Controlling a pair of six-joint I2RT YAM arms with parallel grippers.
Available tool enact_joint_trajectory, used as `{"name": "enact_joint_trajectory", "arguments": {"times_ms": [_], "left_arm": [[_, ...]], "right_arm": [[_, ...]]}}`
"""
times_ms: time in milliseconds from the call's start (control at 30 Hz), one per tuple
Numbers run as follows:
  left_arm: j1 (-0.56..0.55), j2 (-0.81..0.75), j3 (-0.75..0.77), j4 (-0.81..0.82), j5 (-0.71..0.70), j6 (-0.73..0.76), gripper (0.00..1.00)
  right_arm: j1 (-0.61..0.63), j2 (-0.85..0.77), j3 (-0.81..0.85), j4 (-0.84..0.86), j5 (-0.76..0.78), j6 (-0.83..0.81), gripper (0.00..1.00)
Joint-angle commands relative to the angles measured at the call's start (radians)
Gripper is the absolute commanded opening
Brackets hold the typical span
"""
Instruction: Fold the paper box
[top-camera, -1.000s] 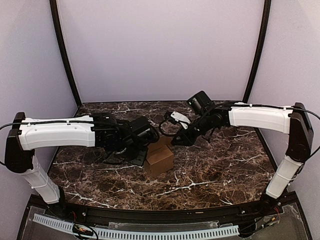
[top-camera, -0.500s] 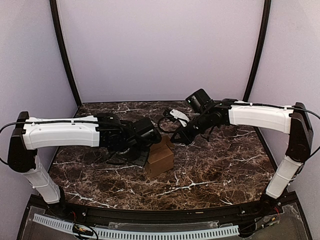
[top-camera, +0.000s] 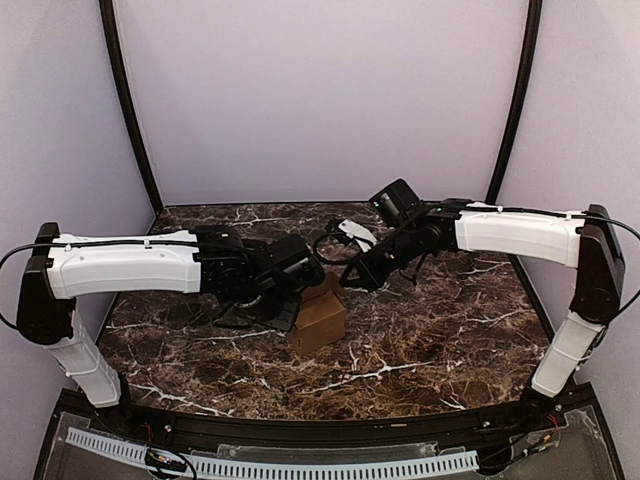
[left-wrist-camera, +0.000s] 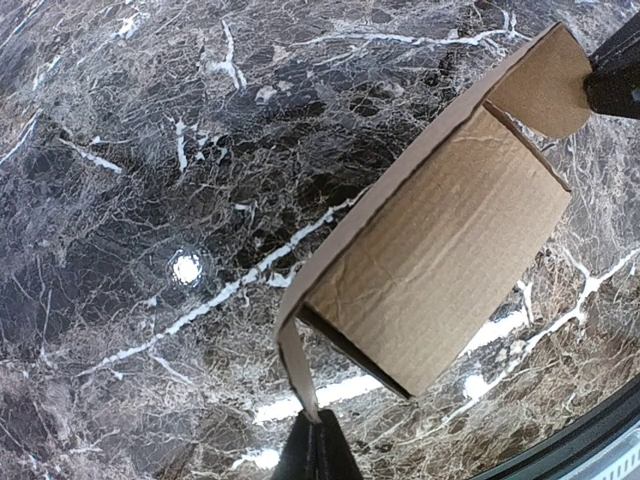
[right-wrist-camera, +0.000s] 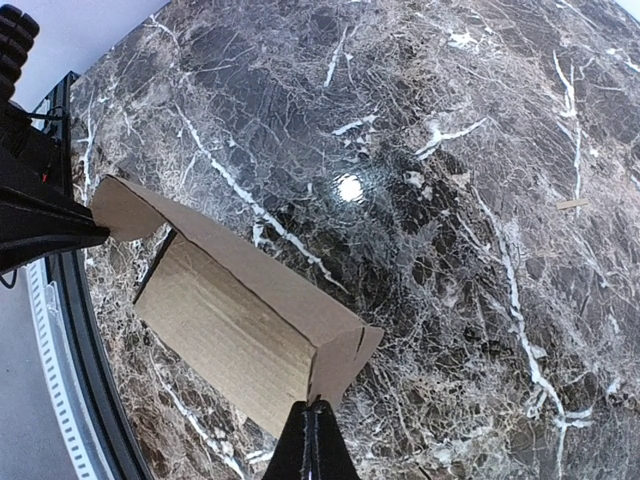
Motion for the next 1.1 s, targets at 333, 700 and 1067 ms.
{"name": "enact_joint_trajectory", "arguments": {"times_ms": [333, 700, 1067], "left_arm": [[0.0, -0.001, 0.028, 0.062, 0.007, -0.016, 0.01], [0.001, 0.018, 0.052, 0.05, 0.0, -0.007, 0.01], [0.0, 0.002, 0.045, 0.005, 0.001, -0.003, 0.01]], "right_arm": [[0.016, -0.003, -0.002, -0.001, -0.047, 0.085, 0.0], [0.016, -0.005, 0.008, -0.011, -0.06, 0.138, 0.0], [0.016, 0.02, 0.076, -0.056, -0.024, 0.149, 0.0]]}}
